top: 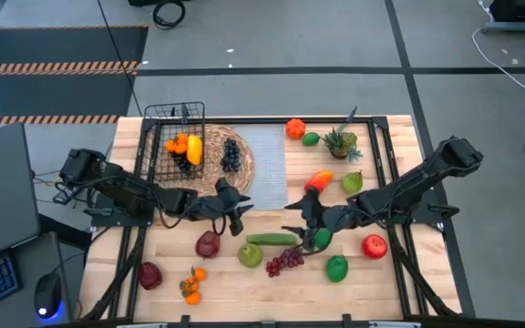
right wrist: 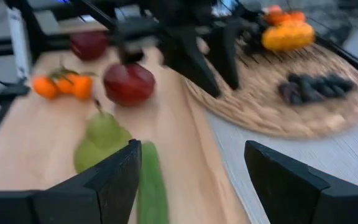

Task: Build produce basket
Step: Put the bottom green pear into the wire basket

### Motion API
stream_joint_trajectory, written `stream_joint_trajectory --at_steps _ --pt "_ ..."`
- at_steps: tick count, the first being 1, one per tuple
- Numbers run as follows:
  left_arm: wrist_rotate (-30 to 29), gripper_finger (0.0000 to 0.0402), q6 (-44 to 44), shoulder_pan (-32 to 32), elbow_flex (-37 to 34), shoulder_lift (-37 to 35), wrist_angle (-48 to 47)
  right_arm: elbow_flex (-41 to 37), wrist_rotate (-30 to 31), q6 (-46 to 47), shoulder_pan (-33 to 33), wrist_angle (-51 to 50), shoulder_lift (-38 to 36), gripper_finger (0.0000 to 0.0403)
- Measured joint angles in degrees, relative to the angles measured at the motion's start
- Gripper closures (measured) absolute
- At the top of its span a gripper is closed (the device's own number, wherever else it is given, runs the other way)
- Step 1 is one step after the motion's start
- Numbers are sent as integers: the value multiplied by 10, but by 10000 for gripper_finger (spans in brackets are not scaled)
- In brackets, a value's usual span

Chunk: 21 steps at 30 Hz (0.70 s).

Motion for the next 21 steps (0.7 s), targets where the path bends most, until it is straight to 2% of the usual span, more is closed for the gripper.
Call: stream_joint_trajectory --at_steps 3,5,14,21 --pt "-21 276 0 0 0 0 -12 1 -12 -32 0 89 36 115" --pt "-24 276 0 0 0 0 -12 14 -30 -47 0 111 63 115" --pt "-24 278 0 0 0 0 -6 114 -103 -96 0 110 184 126" --pt "-35 278 -5 0 -1 -15 -69 152 -128 -102 -1 111 234 150"
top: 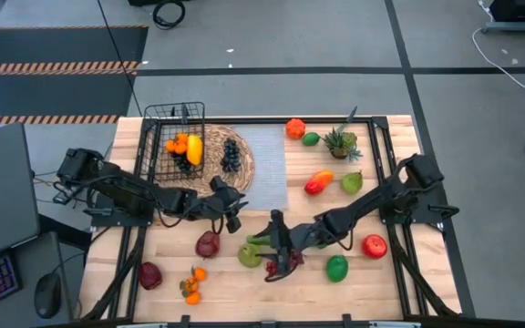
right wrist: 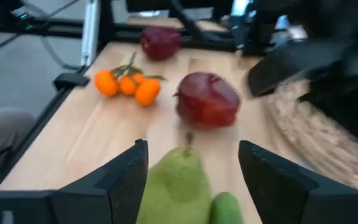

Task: Build produce basket
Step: Put the bottom green pear into the wire basket

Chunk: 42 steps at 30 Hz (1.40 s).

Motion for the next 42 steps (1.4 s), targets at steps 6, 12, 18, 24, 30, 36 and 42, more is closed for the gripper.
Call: stream_joint_trajectory --at_steps 6,12,18,24,30,36,42 --pt "-10 279 -11 -6 1 -58 -48 20 -15 0 -5 -1 24 162" --pt "-11 284 -11 -29 1 -101 -65 21 -16 8 -11 10 23 163" --pt "-51 285 -10 -50 1 -121 -88 21 -17 11 -14 45 47 163" --pt "-55 285 -11 -53 1 -122 -88 23 -20 13 -26 60 71 163" --pt "-55 285 -11 -53 1 -122 -91 24 -16 15 -28 72 70 181" --pt "-55 285 -11 -53 1 -122 -91 24 -24 20 -29 75 70 233" --pt "-55 285 -14 -53 1 -122 -90 24 -31 19 -29 76 70 264"
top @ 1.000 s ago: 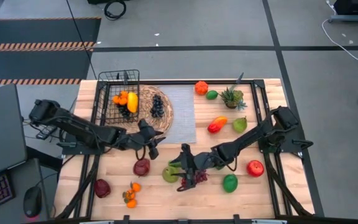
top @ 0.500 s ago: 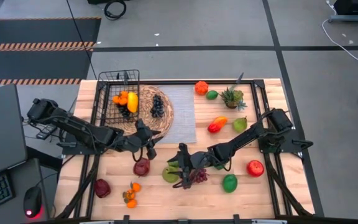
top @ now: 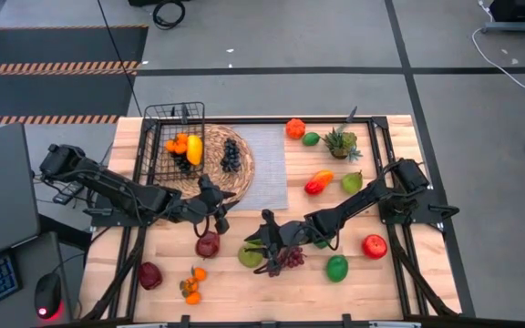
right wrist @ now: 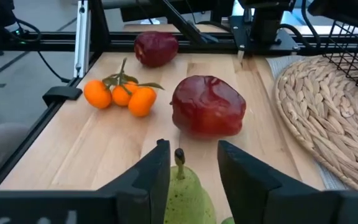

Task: Build produce basket
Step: Put the bottom green pear into the wire basket

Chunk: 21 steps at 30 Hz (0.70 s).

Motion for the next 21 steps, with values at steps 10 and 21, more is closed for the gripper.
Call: stream_joint_trajectory --at_steps 10,21 --pt "0 285 -8 0 0 0 -1 1 -22 0 -1 40 23 265" --pt "0 285 -9 0 0 0 -8 11 -9 -8 -9 49 46 276"
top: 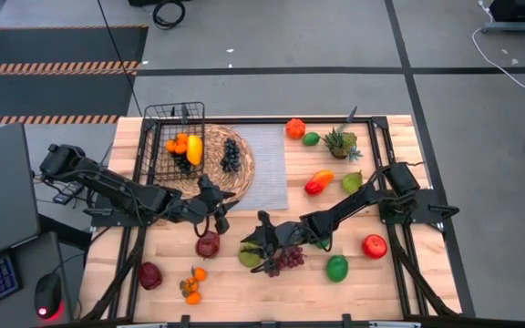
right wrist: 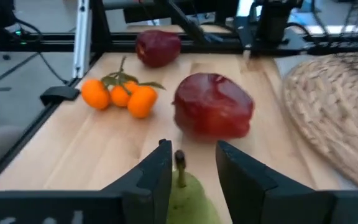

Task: Build produce basket
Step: Put the bottom green pear into the wire basket

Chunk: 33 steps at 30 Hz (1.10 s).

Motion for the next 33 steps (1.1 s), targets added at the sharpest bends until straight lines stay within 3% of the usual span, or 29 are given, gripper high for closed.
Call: stream_joint_trajectory --at_steps 3,8,22,27,33 --pt "0 285 0 0 0 0 0 0 11 -9 0 -10 0 303" --pt "0 285 3 0 0 -2 -1 0 13 -24 -2 -12 0 381" --pt "-42 285 12 -48 0 -87 -56 3 0 -67 -37 -2 0 384" --pt "-57 285 12 -68 0 -112 -81 46 -47 -83 -73 -13 0 384" --pt "-77 285 -3 -103 0 -146 -104 136 -62 -136 -109 -108 -1 384"
